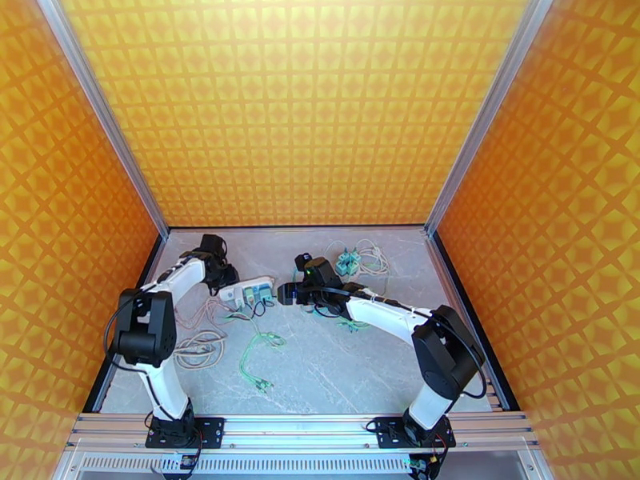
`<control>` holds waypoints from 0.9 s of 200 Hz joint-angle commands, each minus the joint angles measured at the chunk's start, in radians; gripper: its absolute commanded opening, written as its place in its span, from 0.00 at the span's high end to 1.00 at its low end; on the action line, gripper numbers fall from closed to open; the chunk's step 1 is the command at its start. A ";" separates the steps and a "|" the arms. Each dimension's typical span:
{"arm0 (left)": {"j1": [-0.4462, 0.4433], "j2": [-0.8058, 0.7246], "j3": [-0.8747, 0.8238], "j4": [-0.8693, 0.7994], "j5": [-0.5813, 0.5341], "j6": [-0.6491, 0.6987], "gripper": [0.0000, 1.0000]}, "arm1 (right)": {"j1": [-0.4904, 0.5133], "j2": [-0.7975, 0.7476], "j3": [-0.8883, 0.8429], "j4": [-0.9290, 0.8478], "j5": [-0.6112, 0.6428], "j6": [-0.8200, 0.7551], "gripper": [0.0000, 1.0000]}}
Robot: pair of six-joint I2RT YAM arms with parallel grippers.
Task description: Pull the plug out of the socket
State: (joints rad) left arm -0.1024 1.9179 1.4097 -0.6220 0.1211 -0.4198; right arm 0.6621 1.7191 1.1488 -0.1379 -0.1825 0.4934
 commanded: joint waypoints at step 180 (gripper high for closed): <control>0.088 0.086 0.120 -0.101 0.052 0.036 0.64 | 0.010 0.112 0.129 0.049 -0.024 -0.150 0.23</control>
State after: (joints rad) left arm -0.0341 2.0949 1.5116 -0.6605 0.1532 -0.4072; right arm 0.6621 1.7565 1.1908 -0.1425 -0.1699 0.4713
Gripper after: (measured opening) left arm 0.355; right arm 0.791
